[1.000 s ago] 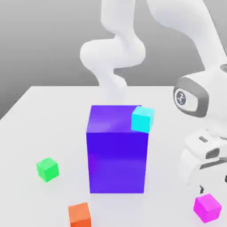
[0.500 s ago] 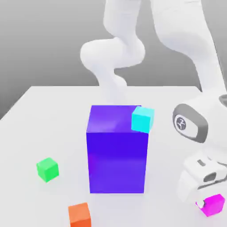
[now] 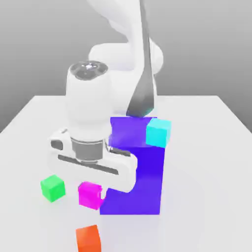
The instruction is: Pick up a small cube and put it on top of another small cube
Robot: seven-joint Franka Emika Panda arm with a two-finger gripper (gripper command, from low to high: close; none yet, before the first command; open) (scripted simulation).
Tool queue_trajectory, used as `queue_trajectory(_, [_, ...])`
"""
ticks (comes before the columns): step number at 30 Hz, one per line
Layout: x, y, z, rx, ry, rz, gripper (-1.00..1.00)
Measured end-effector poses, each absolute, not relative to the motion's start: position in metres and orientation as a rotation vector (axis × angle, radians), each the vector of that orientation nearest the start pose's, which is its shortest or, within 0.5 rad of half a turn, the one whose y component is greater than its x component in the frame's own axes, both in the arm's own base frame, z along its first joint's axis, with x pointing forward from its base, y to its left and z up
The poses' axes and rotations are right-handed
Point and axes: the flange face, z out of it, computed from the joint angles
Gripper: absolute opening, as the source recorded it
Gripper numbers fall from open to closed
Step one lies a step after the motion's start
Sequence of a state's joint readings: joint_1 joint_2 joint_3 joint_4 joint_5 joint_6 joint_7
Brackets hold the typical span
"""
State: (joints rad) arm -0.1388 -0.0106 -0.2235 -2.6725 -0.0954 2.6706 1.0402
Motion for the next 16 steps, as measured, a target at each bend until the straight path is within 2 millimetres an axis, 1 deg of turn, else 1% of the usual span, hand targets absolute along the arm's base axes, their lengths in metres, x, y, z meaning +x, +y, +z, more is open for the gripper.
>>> queue_trajectory(1, [0.377, -0.163, 0.242, -2.455, 2.011, -0.030, -1.00])
queue_trajectory(3, [0.350, -0.185, 0.244, -2.359, 2.109, -0.020, -1.00])
queue_trajectory(5, [0.321, -0.205, 0.245, -2.252, 2.205, -0.009, -1.00])
queue_trajectory(6, [0.310, -0.211, 0.242, -2.211, 2.238, -0.005, -1.00])
queue_trajectory(7, [0.306, -0.215, 0.237, -2.191, 2.252, -0.003, -1.00])
queue_trajectory(9, [0.303, -0.217, 0.222, -2.175, 2.262, -0.002, -1.00])
queue_trajectory(13, [0.301, -0.217, 0.185, -2.173, 2.266, -0.001, -1.00])
queue_trajectory(14, [0.300, -0.217, 0.180, -2.171, 2.269, 0.000, 1.00])
queue_trajectory(16, [0.300, -0.217, 0.180, -2.171, 2.269, 0.000, 1.00])
